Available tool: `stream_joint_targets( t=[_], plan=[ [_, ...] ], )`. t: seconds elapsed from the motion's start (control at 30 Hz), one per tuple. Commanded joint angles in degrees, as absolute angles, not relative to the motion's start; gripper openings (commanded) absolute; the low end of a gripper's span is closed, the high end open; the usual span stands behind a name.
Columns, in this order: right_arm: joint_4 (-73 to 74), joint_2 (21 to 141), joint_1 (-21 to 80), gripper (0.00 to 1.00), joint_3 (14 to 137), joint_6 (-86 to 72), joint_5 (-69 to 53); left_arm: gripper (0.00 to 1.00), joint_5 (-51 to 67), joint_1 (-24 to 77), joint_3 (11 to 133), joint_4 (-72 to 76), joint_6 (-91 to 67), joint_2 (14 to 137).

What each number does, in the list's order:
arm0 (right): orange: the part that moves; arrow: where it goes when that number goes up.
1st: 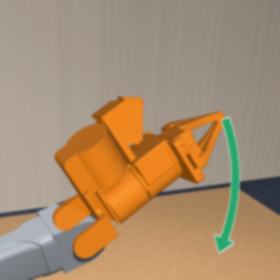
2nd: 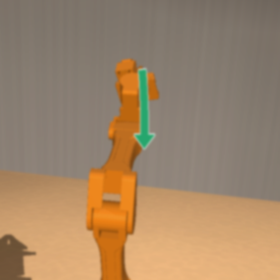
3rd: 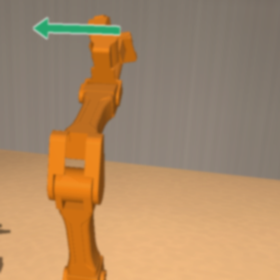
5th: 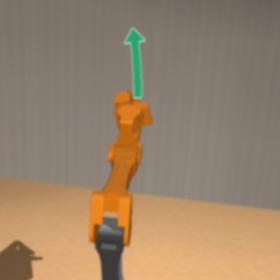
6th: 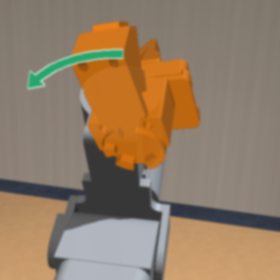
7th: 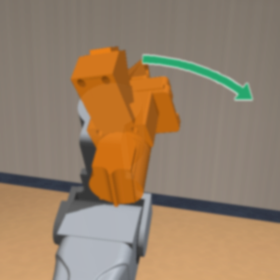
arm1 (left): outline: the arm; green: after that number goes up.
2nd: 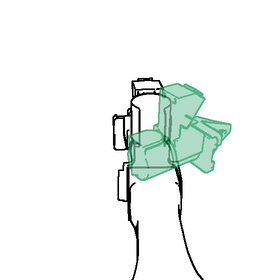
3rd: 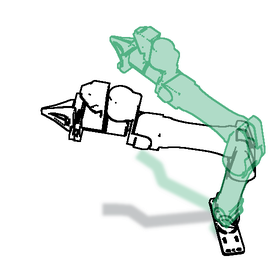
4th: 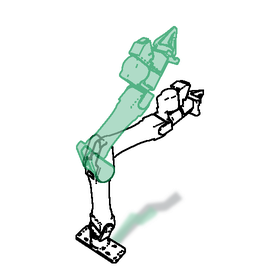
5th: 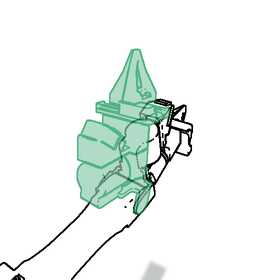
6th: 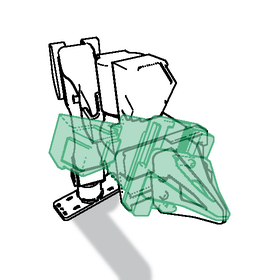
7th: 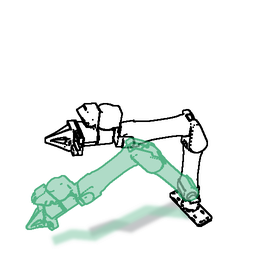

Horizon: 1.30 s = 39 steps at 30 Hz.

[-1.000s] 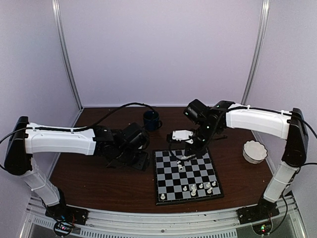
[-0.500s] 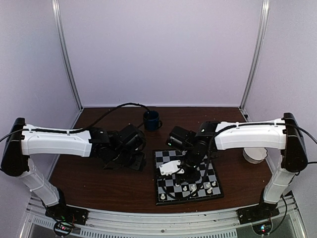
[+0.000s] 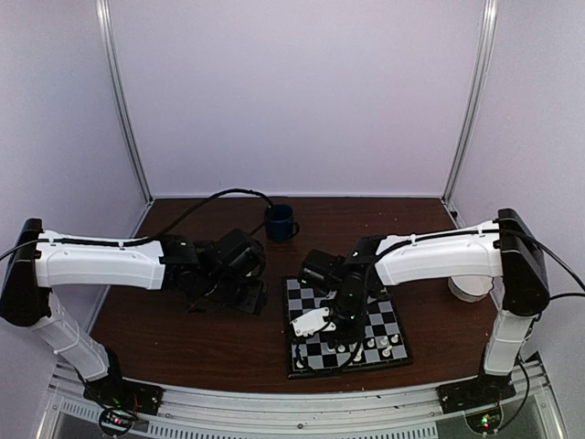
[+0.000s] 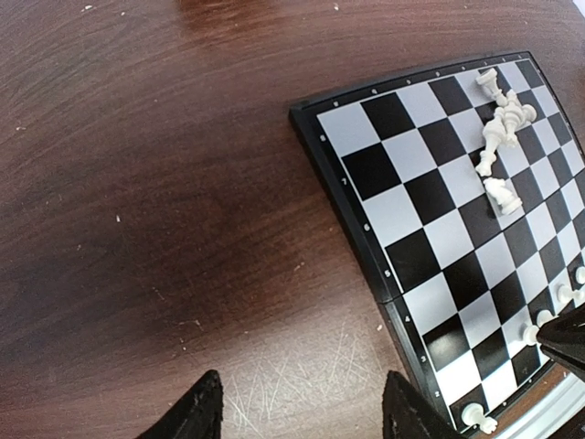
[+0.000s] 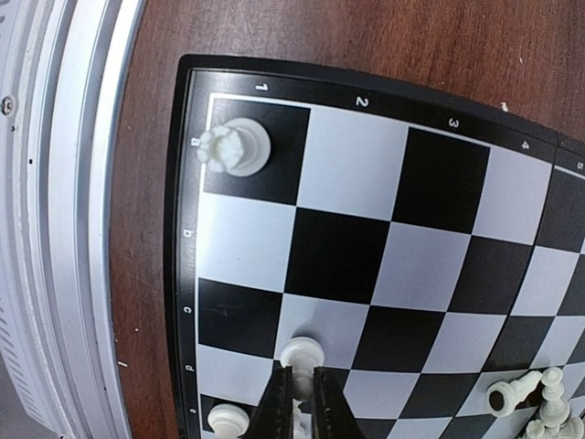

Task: Set up the chess pieces on the board
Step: Place the pawn at c2.

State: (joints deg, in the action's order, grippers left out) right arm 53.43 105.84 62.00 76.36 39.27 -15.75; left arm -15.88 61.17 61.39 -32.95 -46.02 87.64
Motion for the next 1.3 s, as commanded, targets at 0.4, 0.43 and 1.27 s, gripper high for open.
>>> stream_joint_targets(
  t=[0.4,0.43,1.27],
  plan=[
    [52.5,107.8,62.4,0.07,77.4,38.9,-13.5,0.60,-15.9,60.6,60.2,-30.5,-46.7,86.7],
    [52.3,107.8,62.4,0.07,77.4,38.8,-13.5,0.60,-15.9,60.5,60.1,-30.4,-46.8,86.7],
    [56.0,86.9,54.1,0.37,73.4,38.5,-13.1,0.61,-12.3,61.4,69.4,-34.3,-44.5,94.1]
  ],
)
